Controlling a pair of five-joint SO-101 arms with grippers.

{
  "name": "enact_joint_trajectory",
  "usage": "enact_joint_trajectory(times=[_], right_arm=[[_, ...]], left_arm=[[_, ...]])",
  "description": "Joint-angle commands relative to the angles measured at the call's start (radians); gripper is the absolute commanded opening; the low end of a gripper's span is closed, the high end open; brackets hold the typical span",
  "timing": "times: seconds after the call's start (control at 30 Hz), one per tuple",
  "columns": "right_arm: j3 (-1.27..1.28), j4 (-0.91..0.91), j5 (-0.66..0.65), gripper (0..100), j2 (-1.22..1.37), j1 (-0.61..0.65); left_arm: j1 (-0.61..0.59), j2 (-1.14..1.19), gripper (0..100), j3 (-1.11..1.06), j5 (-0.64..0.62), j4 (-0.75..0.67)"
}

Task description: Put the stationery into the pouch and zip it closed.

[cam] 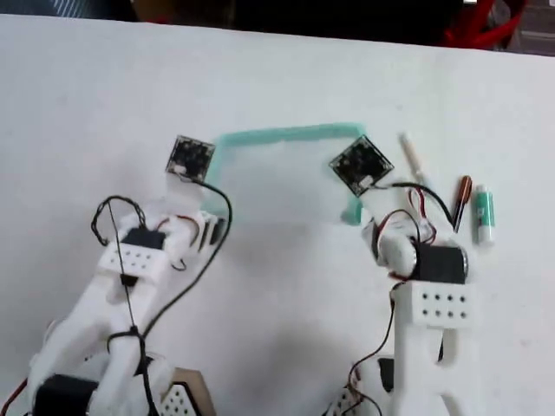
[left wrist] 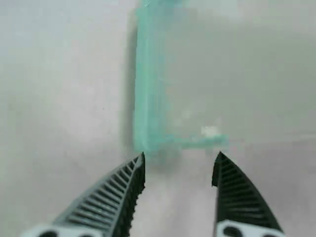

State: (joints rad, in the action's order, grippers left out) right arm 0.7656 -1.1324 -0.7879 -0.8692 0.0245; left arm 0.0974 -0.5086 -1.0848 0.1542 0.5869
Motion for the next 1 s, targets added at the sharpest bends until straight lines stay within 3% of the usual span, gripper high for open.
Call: enact_joint_trajectory(times=[0.0,0.2,0.53,0.8,0.97], right_arm=[[-0.267,-0.177,0.046,1.9,-0.056,0.085],[-0.560,-0.401,0.124,1.9,0.024,0.214],[-0.859,-0.564,0.315,1.9,0.277,0.278],[-1.056,-0.584,0.407,1.9,0.473,0.463],[-1.158,-0.584,0.400,1.9,0.590,0.549]], left_arm=[[0.071,-0.174,26,0.021,0.020,0.114],[0.140,-0.545,26,0.018,0.018,0.250],[0.259,-0.935,26,-0.037,0.015,0.311],[0.311,-1.165,26,-0.167,0.017,0.298],[0.246,-1.230,26,-0.250,0.017,0.149]])
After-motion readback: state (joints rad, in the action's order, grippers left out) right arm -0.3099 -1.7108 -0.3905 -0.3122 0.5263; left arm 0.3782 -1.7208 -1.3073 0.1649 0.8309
